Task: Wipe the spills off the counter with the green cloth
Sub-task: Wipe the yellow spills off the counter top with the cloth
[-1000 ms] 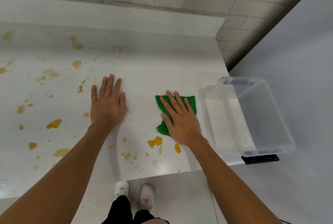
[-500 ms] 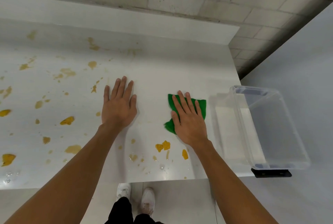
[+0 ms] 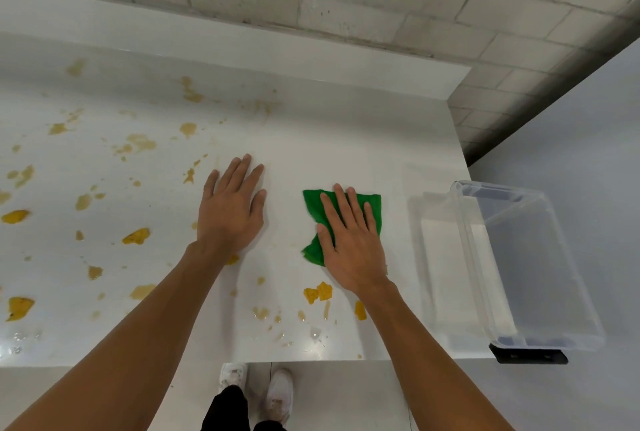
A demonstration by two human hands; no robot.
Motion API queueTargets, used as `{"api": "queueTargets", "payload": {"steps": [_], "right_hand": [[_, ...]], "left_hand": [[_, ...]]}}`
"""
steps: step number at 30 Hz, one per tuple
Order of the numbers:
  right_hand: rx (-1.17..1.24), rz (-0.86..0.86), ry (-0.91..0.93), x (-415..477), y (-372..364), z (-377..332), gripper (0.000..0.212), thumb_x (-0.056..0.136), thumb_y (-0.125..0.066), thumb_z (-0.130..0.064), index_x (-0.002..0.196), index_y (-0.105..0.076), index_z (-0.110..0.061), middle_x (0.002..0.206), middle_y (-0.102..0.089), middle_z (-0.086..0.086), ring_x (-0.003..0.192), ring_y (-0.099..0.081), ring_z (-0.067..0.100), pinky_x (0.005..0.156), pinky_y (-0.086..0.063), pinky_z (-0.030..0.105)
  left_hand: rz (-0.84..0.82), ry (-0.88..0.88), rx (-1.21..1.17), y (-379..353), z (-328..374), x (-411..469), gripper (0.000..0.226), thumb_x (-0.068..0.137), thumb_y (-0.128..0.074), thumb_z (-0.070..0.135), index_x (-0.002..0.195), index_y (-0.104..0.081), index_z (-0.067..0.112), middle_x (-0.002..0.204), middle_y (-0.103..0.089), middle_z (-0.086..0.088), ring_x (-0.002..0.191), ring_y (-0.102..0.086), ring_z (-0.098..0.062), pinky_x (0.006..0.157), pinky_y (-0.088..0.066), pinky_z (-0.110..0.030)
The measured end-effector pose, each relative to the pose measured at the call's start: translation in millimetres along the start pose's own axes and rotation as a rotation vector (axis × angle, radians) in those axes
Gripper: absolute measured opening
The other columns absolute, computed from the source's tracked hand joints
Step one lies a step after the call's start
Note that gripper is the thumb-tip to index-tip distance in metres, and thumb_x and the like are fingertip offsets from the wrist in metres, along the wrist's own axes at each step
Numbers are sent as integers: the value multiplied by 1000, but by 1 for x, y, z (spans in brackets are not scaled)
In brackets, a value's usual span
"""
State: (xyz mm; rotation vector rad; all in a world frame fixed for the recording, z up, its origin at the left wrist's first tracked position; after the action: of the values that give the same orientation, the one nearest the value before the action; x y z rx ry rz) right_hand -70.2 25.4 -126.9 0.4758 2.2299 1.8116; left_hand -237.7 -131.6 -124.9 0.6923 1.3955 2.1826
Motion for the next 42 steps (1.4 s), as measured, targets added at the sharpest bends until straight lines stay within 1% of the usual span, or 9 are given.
{"api": "queueTargets", "payload": {"steps": [4,10,18,21,26,31,34,38,42], "right_hand": [[-22,-51,43,21,-6,-17,61,112,-12,-45,171,-14,-29,179,0,-4,166,8,21,133,-4,53],[-24,-70,319,15,-8,-47,57,115,-21,-40,170,-18,-26,179,-6,-6,166,4,17,134,-7,50],[-61,-29,-73,31,-5,-14,64,110,-12,-47,171,-9,-27,179,3,1,166,8,25,133,-4,56],[-31,-60,-9,34,-12,-50,62,111,-11,-48,170,-4,-34,179,9,3,165,13,27,133,1,57],[-28,-74,242,-3,-12,-59,58,114,-23,-47,170,-17,-35,180,-1,-1,166,6,22,133,-2,55],[-43,-56,-35,17,1,13,61,110,-14,-50,170,-15,-35,180,2,-2,166,7,24,132,-5,57],[-47,-59,-150,29,-2,1,64,108,-9,-50,171,-9,-33,179,5,1,165,9,28,132,-1,58],[10,-83,-1,7,-5,-25,63,109,-9,-51,170,-9,-34,179,8,-2,165,14,24,133,6,54],[-3,-28,49,-25,3,6,58,113,-19,-50,170,-16,-37,180,1,-4,165,9,20,134,1,53]], "left_hand": [[12,-23,11,4,-3,-1,56,109,-28,43,161,-39,24,171,-30,1,160,-21,-17,129,-18,-47],[30,-14,-26,6,-4,-1,55,108,-27,37,159,-43,21,169,-33,0,159,-22,-16,129,-18,-47],[43,-3,-37,8,-3,-1,54,108,-30,35,158,-45,21,169,-34,-1,159,-23,-17,130,-17,-47],[49,-7,-38,9,-4,-2,54,108,-29,32,157,-45,20,169,-35,-2,159,-24,-17,130,-18,-47],[81,-16,-56,12,-4,-3,53,107,-31,29,155,-48,17,167,-38,-4,158,-28,-19,129,-20,-48],[71,-10,-48,12,-3,-4,53,108,-29,30,156,-47,18,168,-35,-3,159,-25,-18,129,-19,-48],[45,-5,-27,9,-1,-3,55,107,-27,31,157,-45,18,169,-33,-3,159,-23,-19,129,-18,-49],[21,11,-9,6,-2,-1,57,105,-29,33,158,-43,17,169,-33,-5,159,-24,-22,130,-16,-49],[-18,49,18,3,5,-5,63,104,-29,41,161,-38,15,171,-27,-7,160,-20,-25,131,-11,-51]]}}
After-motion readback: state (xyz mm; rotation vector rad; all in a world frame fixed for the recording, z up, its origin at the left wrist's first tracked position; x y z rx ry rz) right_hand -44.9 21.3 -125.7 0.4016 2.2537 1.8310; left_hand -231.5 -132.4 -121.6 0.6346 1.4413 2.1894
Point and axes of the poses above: each hand's wrist, its own x-axis towards the middle knuckle, its own y-axis out of the back of the hand, z = x × y, the point moved 9 cm from there along x, towards the middle knuckle
